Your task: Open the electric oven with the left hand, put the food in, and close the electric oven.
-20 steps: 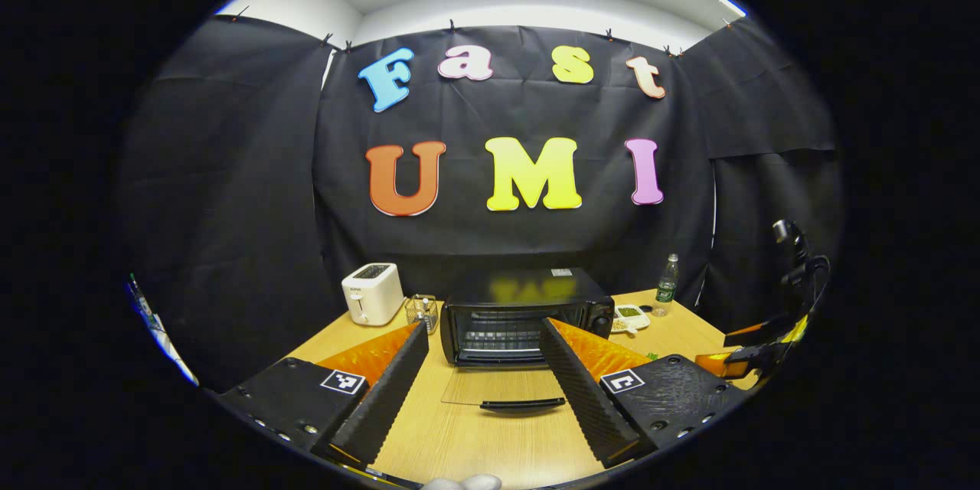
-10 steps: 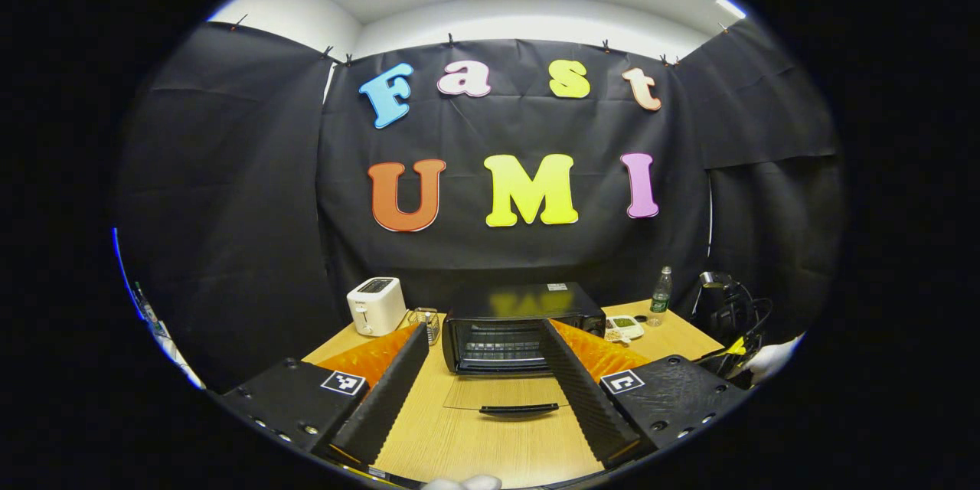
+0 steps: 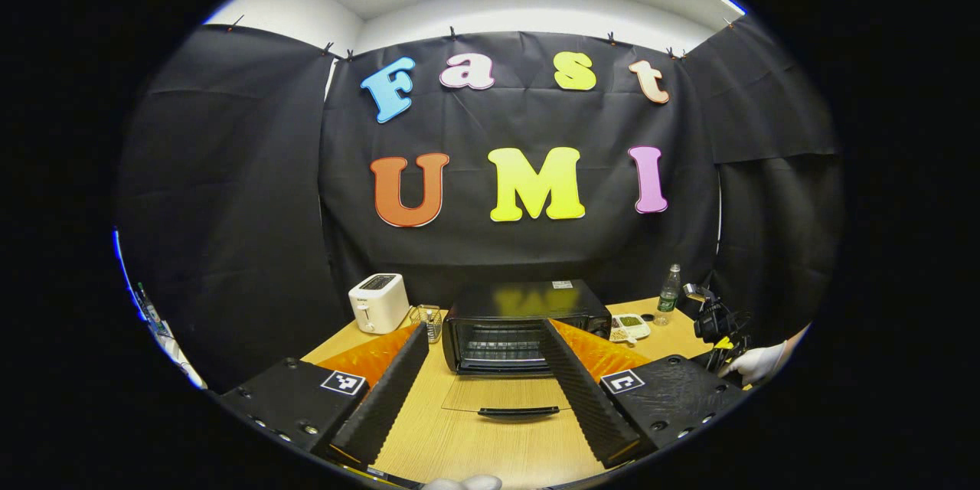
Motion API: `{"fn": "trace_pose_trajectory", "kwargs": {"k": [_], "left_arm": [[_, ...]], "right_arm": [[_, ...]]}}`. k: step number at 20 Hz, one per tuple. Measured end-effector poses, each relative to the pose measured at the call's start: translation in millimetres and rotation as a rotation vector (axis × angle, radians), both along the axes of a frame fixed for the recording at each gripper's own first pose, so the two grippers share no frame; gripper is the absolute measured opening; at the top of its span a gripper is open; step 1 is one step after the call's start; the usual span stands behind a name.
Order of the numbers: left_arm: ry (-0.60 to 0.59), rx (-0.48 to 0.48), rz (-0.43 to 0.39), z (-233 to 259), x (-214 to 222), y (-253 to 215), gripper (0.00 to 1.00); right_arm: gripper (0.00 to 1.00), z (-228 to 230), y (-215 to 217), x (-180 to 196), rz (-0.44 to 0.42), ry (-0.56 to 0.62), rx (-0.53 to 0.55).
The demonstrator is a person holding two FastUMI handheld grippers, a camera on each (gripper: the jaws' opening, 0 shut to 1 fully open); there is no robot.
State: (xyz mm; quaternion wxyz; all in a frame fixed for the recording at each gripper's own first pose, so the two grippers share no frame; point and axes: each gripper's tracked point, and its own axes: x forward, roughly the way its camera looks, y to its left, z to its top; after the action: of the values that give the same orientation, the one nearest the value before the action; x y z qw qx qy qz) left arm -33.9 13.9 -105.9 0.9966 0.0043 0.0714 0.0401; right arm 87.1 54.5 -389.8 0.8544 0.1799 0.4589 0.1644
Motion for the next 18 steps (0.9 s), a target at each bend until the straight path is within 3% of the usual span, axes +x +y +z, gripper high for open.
{"fn": "trace_pose_trajectory", "kwargs": {"k": [3, 4, 6, 8, 11, 12, 13, 14, 17, 18], "left_arm": [[0.01, 0.002, 0.0, -2, 1, -3, 0.96], [0.014, 0.003, -0.002, -4, 3, -4, 0.96], [0.02, 0.004, -0.004, -4, 4, -4, 0.96], [0.019, 0.001, -0.006, -3, 6, -4, 0.96], [0.01, -0.002, -0.014, 2, 6, -2, 0.95], [0.007, 0.0, -0.02, 2, 5, 0, 0.96], [0.006, 0.001, -0.023, 2, 5, 1, 0.96], [0.006, -0.001, -0.027, 3, 6, 4, 0.96], [0.006, -0.011, -0.041, 3, 4, 9, 0.96], [0.007, -0.014, -0.048, 1, 3, 11, 0.96]], "right_arm": [[0.62, 4, 2, 2, 0.009, 0.022, 0.056], [0.5, 3, 4, 1, 0.01, 0.031, 0.075], [0.39, 5, 5, 1, 0.011, 0.04, 0.09], [0.36, 10, 6, 1, 0.003, 0.04, 0.101], [0.41, 30, 6, 6, -0.004, -0.004, 0.084], [0.36, 39, 8, 8, -0.01, -0.026, 0.081], [0.41, 48, 9, 9, -0.02, -0.046, 0.082], [0.36, 58, 13, 11, -0.033, -0.063, 0.091], [0.41, 83, 33, 17, -0.094, -0.101, 0.163], [0.36, 89, 42, 20, -0.125, -0.112, 0.193]]}}
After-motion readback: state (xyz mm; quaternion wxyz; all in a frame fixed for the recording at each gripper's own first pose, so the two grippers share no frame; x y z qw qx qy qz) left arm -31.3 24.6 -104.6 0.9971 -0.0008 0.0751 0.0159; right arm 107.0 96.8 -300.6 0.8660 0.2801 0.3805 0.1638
